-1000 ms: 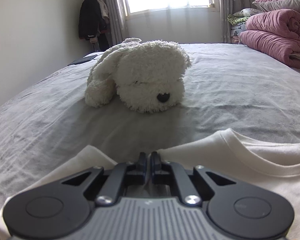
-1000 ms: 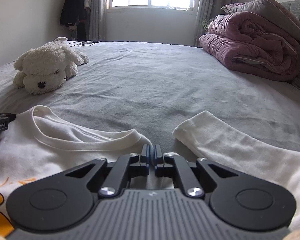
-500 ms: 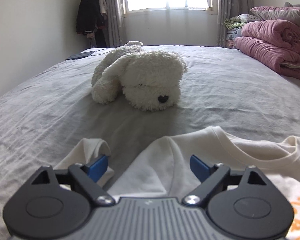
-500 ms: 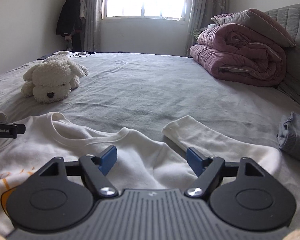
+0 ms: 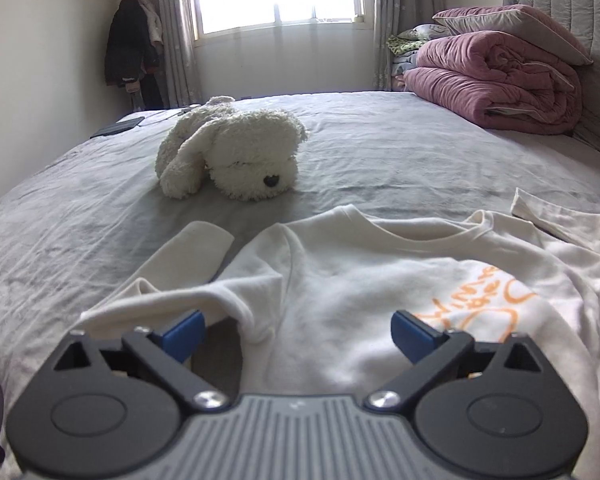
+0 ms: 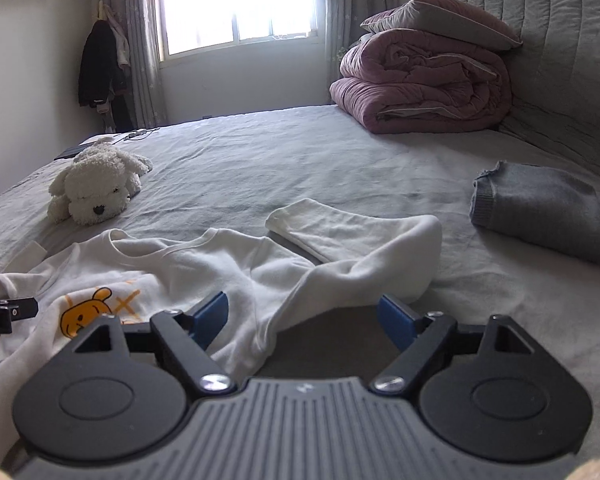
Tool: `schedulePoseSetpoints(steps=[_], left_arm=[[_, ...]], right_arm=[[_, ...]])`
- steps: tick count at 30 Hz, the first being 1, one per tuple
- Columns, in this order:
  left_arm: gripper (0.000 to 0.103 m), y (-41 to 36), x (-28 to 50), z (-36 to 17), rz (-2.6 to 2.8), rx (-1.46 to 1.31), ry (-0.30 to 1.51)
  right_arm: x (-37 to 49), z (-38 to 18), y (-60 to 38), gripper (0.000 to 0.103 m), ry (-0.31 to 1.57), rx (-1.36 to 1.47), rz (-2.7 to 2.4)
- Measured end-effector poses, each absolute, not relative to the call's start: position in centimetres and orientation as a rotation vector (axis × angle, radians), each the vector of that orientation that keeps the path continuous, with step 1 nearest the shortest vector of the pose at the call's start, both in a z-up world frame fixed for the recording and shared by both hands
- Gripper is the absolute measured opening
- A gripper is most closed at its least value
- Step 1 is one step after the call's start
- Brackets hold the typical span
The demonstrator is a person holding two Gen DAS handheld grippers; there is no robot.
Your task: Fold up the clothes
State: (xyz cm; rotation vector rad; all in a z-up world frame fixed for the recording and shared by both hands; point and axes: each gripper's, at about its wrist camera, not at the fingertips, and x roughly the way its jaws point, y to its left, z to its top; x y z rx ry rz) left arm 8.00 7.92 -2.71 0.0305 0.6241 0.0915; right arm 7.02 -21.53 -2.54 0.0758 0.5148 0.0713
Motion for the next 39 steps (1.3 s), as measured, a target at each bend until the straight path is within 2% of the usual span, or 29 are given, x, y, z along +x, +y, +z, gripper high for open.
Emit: schedulePoseSetpoints(steps=[8, 18, 23, 33, 37, 39], left_arm=[[0.100, 8.1, 2.1, -2.3, 0.033, -0.055, 0.670], [0.100, 11.5, -2.3, -2.5, -0.036, -0.254, 0.674], [0.100, 11.9, -2.5, -2.2, -0.100, -0.319, 0.658], [0.100, 8.1, -4.1, -2.4, -0.293, -0.180, 0.592], [0.096, 5.9, -4.4, -2.8, -0.370, -0.121, 0.606], [0.095, 5.0, -4.6, -3.0, -0.372, -0.086, 0.606]], right_arm=[[2.4, -2.2, -22.8, 0.085, 0.605, 0.253, 0.120], [-0.3, -4.5, -23.1, 0.085, 0.647, 0.439, 0.203], [1.1, -5.0, -21.6, 0.079, 0.673, 0.479, 0.301], [3.1, -6.1, -19.1, 0.069, 0.711, 0.521, 0.462], [3.7, -6.3, -19.1, 0.052, 0.715, 0.555, 0.497], [4.1, -6.6, -19.0, 0.030, 0.734, 0.584, 0.518]])
